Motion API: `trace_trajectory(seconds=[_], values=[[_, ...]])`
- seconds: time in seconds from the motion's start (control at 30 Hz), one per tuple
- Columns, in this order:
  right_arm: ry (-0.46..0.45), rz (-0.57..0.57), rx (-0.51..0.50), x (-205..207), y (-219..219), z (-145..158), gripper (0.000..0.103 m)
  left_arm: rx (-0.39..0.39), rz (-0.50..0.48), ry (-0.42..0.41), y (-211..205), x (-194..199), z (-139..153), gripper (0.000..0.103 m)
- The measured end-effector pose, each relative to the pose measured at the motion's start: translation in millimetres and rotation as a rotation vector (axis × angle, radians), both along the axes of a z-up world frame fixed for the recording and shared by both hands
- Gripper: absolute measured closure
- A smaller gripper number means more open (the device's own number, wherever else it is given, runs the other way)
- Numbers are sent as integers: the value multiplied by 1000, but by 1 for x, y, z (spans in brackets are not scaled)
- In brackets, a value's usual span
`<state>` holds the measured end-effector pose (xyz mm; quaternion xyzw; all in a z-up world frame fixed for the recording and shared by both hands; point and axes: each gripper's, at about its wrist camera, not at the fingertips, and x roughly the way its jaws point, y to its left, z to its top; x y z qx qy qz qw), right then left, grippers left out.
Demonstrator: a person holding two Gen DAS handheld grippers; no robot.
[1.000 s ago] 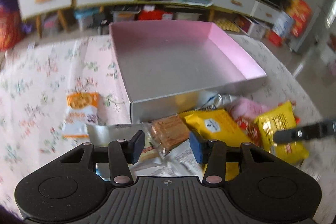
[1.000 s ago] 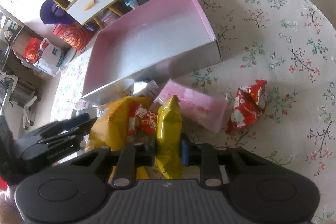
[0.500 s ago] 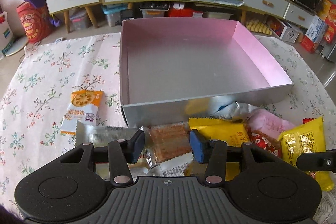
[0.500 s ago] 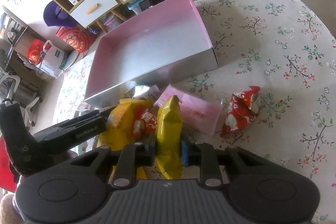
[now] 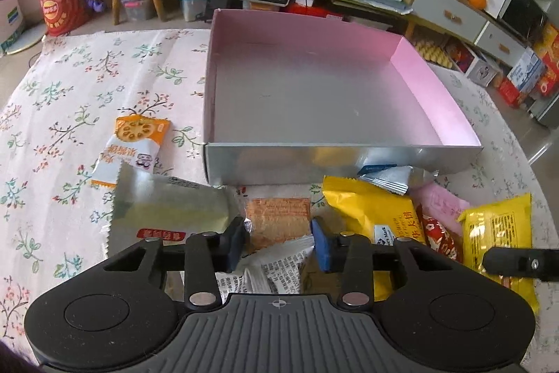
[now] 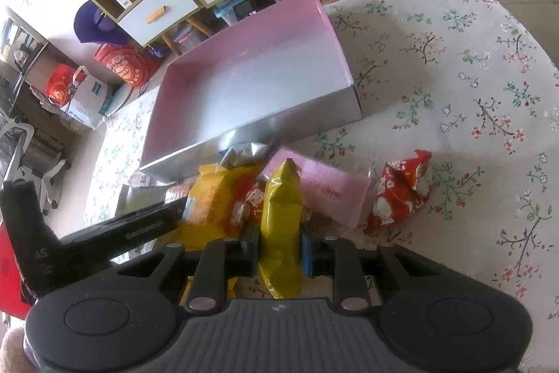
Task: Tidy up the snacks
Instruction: 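Carry both packets over the pink box and open both grippers inside it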
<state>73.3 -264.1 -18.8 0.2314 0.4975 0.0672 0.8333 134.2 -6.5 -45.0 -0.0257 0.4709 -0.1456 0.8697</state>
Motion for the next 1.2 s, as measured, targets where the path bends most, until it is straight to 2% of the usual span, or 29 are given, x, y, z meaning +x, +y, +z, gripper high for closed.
trace_trajectory(seconds=[0.33,0.53,0.7,0.8,1.07,1.2], values=[[-50,-40,16,5,-14,15,97,-82,25,-33,13,-3,23,66],[-102,-80,67,14,-30,23,97,-127,3,-75,15,-8,40,66],[-126,-107,121,27,-36,23,97,-137,12,-139,14,-10,54,66],[-172,-120,131,39,-36,24,97,-135,25,-152,13,-1,57,66],[-283,-178,180,69,-35,9,97,-150,48,-254,6,24,45,65],[-295,-192,194,77,-36,-1,97,-143,50,-257,4,31,31,65]])
